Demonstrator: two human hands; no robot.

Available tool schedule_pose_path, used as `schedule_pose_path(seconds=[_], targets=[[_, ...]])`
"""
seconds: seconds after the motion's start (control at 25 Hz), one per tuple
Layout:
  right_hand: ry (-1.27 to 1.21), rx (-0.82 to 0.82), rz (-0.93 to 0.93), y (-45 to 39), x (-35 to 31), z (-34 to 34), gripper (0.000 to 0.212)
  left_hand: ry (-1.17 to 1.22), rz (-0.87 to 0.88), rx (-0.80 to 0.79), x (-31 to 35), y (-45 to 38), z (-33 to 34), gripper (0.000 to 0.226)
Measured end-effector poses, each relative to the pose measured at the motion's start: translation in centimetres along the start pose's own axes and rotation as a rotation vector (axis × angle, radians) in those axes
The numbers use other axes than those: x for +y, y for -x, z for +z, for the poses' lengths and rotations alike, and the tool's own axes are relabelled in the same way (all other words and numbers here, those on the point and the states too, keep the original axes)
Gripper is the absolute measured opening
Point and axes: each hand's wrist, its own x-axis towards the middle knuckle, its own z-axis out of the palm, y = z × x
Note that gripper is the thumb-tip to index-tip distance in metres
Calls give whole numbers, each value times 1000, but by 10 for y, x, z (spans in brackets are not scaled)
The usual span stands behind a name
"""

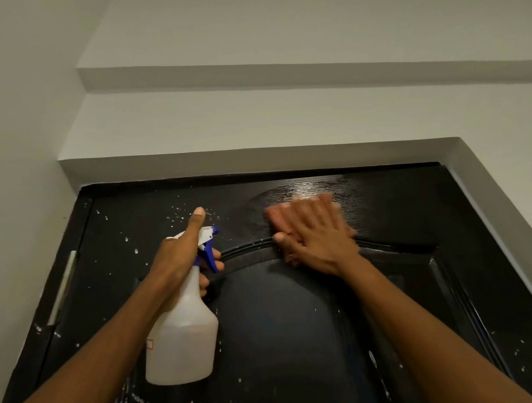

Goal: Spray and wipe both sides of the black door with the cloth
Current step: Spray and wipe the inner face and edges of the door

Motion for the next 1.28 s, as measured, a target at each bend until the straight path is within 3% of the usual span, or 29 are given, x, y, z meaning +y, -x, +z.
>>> schedule_pose_path(seconds=[0.16, 0.28, 0.4, 0.6, 0.72, 0.8, 0.92, 1.04, 1.28], targets=[[-365, 69, 381, 31, 10, -12, 96, -8, 12, -26, 2, 3, 4, 84], [-168, 169, 316, 39, -1, 1, 71, -6, 2, -60, 5, 2, 9, 85], [-31, 125, 253, 38, -1, 18, 85, -16, -14, -95, 4, 0, 11, 87], [-300, -2, 276, 32, 2, -3, 90, -35, -29, -120, 0, 2, 10, 88], [-627, -38, 449, 35, -5, -25, 74, -34, -33, -131, -2, 3, 9, 90], [-692, -23, 469, 34, -6, -27, 63, -32, -33, -137, -1, 4, 8, 90], [-377, 25, 328, 31, 0, -6, 59, -33, -25, -127, 2, 4, 5, 90], [-105, 74, 288, 31, 1, 18, 77, -41, -22, -118, 1, 3, 3, 89], [-39, 158, 355, 26, -10, 31, 79, -11, -12, -102, -2, -2, -1, 86]])
